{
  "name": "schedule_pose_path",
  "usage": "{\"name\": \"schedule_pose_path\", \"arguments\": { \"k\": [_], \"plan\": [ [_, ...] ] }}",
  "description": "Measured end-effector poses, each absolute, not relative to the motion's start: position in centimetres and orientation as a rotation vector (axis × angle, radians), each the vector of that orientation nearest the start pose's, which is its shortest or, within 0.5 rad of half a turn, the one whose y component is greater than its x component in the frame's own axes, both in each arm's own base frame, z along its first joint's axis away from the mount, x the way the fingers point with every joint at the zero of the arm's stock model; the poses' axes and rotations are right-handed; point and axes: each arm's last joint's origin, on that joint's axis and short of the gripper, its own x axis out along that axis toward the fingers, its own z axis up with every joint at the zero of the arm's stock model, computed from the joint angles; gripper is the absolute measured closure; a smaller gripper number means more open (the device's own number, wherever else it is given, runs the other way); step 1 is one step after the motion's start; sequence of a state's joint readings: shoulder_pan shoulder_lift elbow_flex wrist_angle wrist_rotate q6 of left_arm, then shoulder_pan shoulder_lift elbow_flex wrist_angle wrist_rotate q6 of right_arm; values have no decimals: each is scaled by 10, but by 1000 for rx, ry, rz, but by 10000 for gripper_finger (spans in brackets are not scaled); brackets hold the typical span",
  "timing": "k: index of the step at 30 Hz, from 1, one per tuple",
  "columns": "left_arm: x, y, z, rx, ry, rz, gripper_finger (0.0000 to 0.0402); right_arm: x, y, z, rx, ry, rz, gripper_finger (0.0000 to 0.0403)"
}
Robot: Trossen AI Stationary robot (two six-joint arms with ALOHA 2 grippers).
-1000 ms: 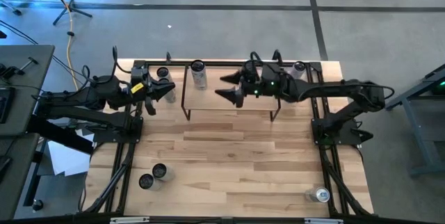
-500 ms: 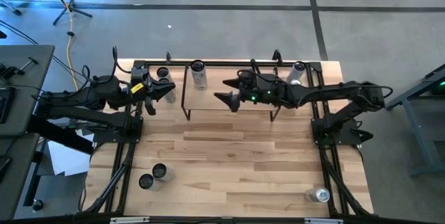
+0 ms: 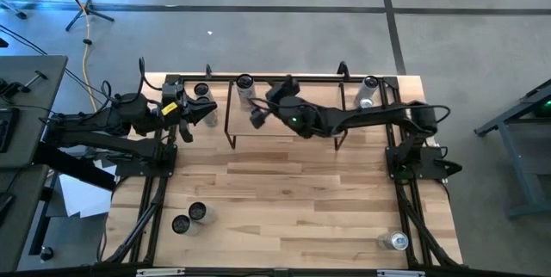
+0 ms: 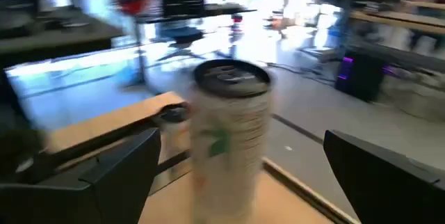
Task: Place canned beverage on shelf
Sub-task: Put the right white pink soda can on the shelf
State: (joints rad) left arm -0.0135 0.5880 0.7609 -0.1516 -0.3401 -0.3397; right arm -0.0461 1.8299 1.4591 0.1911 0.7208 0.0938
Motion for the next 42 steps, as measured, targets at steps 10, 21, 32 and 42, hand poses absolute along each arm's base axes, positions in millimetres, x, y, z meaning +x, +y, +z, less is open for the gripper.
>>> {"name": "schedule_pose_path", "arguments": {
  "k": [10, 21, 32, 42],
  "plan": [
    [127, 8, 353, -340, -76, 320, 399, 458, -55, 290, 36, 161, -745, 13],
    [127, 8, 353, -339, -75, 320, 399, 458, -59, 286, 112, 122, -830, 46],
    [127, 8, 353, -338, -74, 320, 399, 462, -69, 272, 102, 157, -817, 120],
    [127, 8, 353, -347, -74, 312, 399, 462, -79, 273, 119, 152, -763, 138]
  ]
}}
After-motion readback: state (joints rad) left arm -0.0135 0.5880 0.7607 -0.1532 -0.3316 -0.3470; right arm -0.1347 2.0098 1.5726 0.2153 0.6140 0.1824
